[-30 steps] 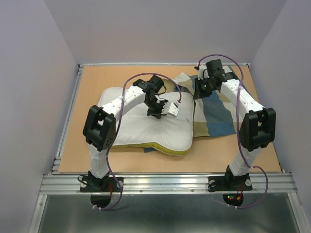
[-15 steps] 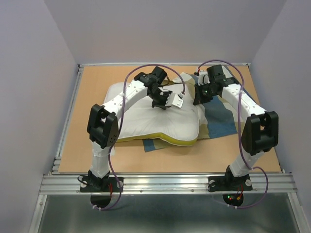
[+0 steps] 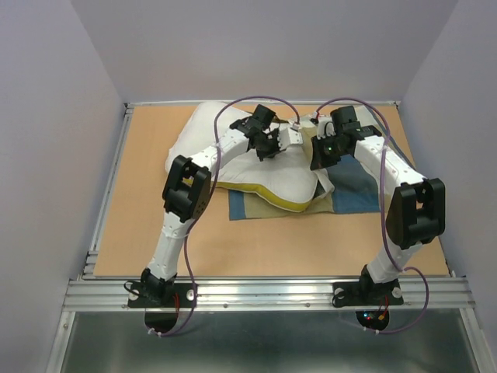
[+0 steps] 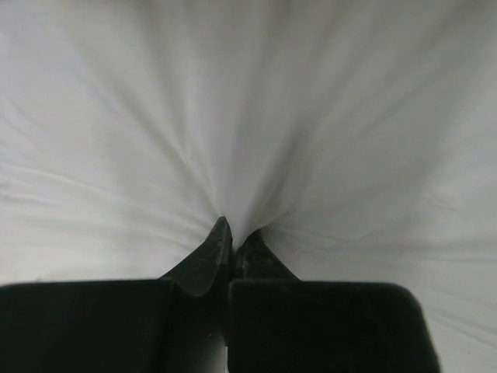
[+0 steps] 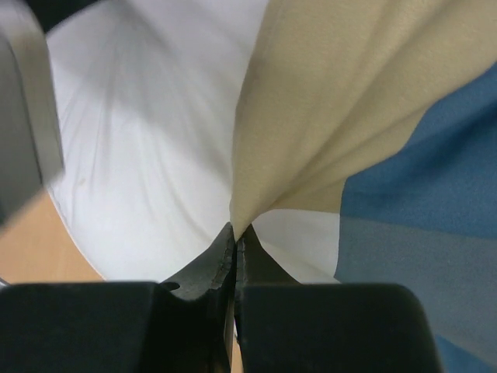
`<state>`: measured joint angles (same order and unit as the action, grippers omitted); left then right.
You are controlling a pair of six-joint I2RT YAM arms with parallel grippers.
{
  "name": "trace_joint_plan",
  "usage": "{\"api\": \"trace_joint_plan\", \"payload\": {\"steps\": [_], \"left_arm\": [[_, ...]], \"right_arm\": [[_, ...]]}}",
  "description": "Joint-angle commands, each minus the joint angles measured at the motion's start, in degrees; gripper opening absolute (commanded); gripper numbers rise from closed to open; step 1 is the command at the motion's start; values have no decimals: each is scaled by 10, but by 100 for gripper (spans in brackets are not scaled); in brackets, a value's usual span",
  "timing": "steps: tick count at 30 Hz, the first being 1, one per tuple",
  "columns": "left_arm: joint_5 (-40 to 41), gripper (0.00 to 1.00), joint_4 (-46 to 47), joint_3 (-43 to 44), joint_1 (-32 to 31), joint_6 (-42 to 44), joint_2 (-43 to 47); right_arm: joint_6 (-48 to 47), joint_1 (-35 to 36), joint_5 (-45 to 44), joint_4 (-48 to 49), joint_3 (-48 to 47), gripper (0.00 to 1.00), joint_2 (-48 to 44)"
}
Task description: Put the pillow into the pillowcase
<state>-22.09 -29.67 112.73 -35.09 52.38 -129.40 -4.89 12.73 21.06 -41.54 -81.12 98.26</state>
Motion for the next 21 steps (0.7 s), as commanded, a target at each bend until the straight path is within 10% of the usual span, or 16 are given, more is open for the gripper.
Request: {"api": "trace_joint_plan", "payload": {"steps": [1, 8, 17, 21], "left_arm": [[19, 0, 89, 73, 34, -164, 6], [11, 0, 129, 90, 82, -382, 24], [100, 0, 193, 9, 1, -421, 39], [20, 24, 133, 49, 23, -392, 42]], "right_arm": [[1, 3, -8, 1, -4, 1, -24], [13, 4, -17, 1, -16, 1, -12], [41, 4, 13, 1, -93, 1, 57], [42, 4, 4, 1, -99, 1, 69]]}}
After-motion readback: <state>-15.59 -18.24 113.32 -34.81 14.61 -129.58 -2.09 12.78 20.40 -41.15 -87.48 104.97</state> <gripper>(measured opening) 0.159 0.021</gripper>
